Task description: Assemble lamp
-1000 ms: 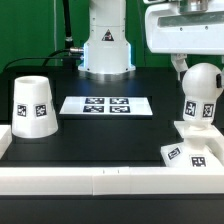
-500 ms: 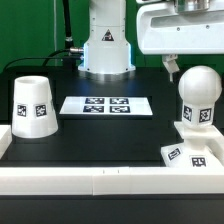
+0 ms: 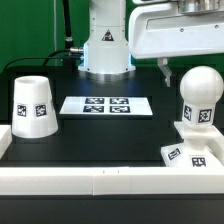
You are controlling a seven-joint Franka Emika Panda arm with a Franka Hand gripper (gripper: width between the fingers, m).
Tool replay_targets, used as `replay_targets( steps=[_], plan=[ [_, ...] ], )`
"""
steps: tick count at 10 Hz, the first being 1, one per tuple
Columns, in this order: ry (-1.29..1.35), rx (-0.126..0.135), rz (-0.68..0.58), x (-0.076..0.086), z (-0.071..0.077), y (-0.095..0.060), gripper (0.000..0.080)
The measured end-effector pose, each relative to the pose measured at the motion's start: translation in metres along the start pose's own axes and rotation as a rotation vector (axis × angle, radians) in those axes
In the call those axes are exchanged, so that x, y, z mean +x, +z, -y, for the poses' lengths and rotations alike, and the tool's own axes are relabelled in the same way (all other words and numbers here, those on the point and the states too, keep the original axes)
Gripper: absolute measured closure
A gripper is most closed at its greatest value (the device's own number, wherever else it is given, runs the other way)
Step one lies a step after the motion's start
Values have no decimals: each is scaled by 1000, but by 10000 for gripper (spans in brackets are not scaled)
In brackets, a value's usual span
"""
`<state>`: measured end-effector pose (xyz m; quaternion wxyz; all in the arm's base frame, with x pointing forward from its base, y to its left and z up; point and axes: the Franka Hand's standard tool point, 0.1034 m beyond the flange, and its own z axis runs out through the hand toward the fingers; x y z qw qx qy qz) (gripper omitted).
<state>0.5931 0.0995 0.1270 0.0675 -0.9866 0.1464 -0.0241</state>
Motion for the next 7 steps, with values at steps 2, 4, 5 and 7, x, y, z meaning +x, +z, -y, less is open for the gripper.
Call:
replay_targets(
  steps=[2, 4, 5, 7],
  plan=[
    [-307, -6, 16, 4, 2, 1, 101],
    [-442, -4, 23, 9, 2, 2, 101],
    [-504, -4, 24, 9, 1, 2, 101],
    [-606, -3, 24, 9, 0, 2, 101]
  ],
)
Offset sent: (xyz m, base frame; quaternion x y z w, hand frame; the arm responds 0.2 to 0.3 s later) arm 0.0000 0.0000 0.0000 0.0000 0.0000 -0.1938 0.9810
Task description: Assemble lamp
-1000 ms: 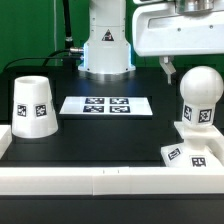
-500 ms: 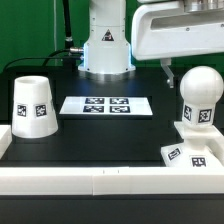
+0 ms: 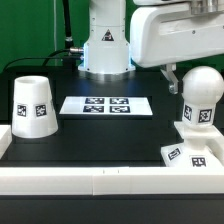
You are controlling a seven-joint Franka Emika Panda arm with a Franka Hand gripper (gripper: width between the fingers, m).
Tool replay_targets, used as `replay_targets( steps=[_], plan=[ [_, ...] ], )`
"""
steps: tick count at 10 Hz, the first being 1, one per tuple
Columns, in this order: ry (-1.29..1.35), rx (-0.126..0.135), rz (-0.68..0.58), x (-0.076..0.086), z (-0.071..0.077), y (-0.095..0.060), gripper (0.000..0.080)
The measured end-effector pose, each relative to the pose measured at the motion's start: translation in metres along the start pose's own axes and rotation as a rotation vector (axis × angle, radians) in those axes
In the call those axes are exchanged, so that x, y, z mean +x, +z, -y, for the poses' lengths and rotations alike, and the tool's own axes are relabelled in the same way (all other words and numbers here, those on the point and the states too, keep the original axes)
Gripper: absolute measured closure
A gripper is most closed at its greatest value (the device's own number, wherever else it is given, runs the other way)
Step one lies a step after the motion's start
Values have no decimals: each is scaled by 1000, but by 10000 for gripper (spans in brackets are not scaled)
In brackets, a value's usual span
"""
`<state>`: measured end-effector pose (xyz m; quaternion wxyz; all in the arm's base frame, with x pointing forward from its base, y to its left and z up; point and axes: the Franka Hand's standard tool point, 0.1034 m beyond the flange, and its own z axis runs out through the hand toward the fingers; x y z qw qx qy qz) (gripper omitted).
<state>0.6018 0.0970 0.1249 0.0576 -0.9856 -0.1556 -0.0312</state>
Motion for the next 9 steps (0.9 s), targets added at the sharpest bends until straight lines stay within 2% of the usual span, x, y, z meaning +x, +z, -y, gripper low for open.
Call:
replay_targets(
  steps=[3, 5, 7, 9],
  plan=[
    [-325, -23, 25, 2, -4, 5, 101],
    [-542, -59, 44, 8, -3, 5, 101],
    [-706, -82, 59, 9, -3, 5, 101],
    [-843, -84, 70, 8, -6, 5, 101]
  ],
)
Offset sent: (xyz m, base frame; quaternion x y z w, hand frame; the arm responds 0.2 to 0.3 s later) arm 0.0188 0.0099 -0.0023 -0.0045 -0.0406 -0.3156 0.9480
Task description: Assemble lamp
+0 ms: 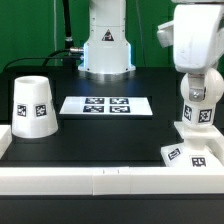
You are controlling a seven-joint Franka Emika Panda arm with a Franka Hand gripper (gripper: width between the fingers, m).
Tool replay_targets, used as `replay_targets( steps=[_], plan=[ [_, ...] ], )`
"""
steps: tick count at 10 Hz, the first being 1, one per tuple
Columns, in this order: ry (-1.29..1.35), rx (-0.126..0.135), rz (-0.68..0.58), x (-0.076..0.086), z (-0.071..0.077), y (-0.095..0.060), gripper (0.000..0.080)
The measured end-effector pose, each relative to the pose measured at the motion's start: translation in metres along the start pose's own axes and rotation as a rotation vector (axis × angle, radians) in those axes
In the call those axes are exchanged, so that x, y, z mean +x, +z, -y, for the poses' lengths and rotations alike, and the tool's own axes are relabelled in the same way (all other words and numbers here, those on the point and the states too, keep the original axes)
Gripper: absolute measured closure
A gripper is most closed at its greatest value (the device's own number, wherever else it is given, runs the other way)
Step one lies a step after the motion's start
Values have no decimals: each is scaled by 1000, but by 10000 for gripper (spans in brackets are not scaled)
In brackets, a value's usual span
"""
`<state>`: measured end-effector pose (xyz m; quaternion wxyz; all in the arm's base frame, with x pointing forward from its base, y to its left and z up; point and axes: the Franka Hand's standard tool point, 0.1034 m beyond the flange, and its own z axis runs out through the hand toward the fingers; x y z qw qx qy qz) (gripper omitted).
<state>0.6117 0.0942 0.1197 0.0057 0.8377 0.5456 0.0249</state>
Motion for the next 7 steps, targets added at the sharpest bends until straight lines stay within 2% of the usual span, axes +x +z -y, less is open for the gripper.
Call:
replay_targets(
  steps=[1, 5, 7],
  plan=[
    [-58, 0, 1, 0, 0, 0, 101],
    [-497, -31, 89, 3, 1, 6, 101],
    [-658, -33, 112, 3, 1, 6, 101]
  ],
)
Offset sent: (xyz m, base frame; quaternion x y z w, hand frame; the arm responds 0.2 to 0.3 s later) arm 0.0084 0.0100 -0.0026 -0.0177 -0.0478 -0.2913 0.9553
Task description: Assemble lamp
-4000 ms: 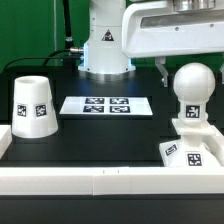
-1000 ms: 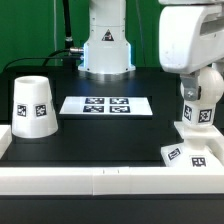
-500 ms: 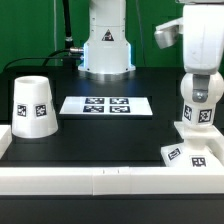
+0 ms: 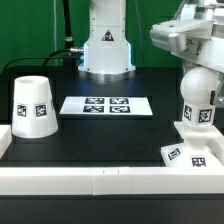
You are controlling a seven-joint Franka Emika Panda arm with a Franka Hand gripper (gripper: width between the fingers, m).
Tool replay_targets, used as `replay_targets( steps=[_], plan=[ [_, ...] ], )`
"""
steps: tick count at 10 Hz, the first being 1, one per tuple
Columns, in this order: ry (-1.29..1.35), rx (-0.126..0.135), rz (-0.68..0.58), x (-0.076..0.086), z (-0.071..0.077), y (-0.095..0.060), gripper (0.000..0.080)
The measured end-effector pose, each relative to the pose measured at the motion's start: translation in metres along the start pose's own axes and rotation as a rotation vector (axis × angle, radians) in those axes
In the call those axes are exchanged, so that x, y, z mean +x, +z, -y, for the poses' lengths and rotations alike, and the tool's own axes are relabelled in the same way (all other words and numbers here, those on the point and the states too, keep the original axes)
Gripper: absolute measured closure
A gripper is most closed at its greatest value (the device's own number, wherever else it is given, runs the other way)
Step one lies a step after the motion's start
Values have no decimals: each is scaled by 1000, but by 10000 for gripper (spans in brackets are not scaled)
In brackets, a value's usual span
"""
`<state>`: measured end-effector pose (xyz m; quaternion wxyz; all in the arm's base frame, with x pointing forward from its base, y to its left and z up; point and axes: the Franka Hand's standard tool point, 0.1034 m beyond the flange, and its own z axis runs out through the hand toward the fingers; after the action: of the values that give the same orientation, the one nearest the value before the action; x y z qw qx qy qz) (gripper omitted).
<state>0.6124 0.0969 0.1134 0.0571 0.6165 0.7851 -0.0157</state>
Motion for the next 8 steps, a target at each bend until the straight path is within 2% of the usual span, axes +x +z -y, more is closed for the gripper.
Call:
replay_targets(
  steps=[3, 4, 8],
  plan=[
    [-7, 4, 1, -4, 1, 1, 125],
    [-7, 4, 1, -4, 1, 1, 225],
    [53, 4, -1, -5, 1, 1, 225]
  ],
)
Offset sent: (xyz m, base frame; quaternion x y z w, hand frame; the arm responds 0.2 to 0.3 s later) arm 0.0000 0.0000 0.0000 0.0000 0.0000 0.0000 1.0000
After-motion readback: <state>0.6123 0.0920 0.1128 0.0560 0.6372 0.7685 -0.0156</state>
